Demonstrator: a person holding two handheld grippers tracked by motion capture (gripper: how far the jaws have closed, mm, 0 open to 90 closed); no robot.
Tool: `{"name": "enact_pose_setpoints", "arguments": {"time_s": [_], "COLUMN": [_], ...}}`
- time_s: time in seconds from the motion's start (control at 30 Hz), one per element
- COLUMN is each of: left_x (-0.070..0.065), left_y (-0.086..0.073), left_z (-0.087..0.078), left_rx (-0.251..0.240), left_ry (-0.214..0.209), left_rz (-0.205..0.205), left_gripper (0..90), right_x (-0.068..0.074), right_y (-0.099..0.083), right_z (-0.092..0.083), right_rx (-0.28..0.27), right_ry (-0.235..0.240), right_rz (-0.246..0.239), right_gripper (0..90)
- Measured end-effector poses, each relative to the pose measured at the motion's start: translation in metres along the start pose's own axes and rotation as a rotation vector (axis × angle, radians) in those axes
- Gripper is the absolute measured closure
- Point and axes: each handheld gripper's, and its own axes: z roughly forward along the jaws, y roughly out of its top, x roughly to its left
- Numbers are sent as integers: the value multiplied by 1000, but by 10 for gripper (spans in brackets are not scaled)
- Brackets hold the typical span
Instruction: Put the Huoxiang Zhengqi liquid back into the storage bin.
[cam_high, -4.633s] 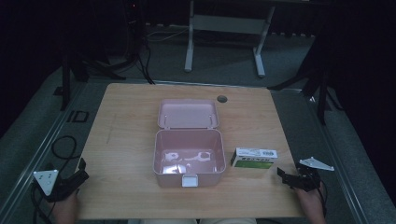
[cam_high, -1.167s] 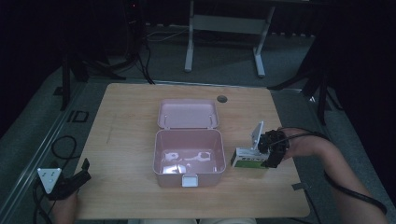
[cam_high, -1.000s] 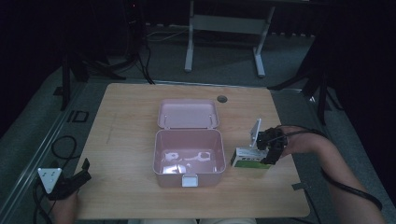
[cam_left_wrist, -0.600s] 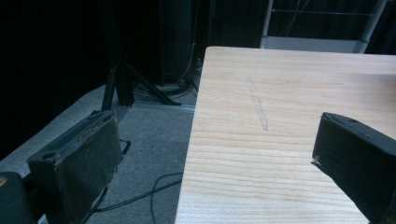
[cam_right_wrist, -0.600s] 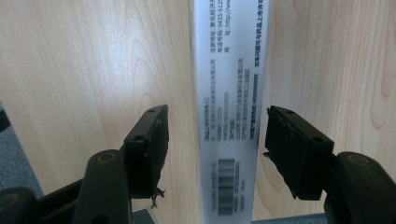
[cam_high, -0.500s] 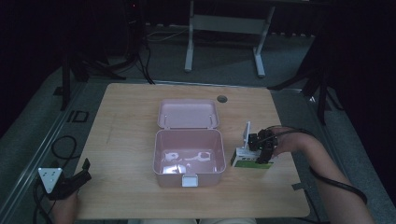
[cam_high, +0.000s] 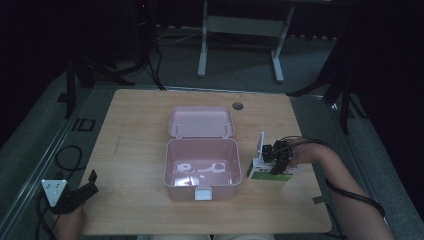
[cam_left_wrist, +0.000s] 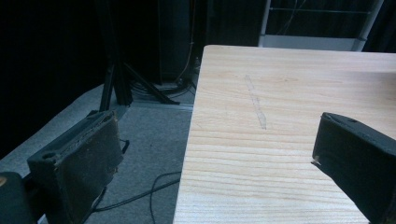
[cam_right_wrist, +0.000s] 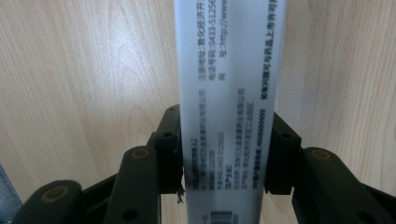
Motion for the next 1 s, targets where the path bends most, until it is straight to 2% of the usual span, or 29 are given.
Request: {"name": "enact_pose_setpoints", "arguments": {"time_s": [0.37,0.6,0.8,1.0], "left_x": [0,0,-1,-1], "left_y": [0,0,0,0], "left_z": [0,1,1,1], "left_rx": [5,8,10,10], "left_ry": [-1,-2,0,1], "left_rz": [4,4,7,8], "left_gripper": [15,15,15,15], "right_x": [2,2,5,8], "right_y": [2,4,3,4], "right_z": [1,-3,-11,-23], "right_rx": [24,46,40,39], "right_ry": [13,54,88,87], "right_rz": [-48,-29,-25,-27], "right_gripper": [626,626,629,629]}}
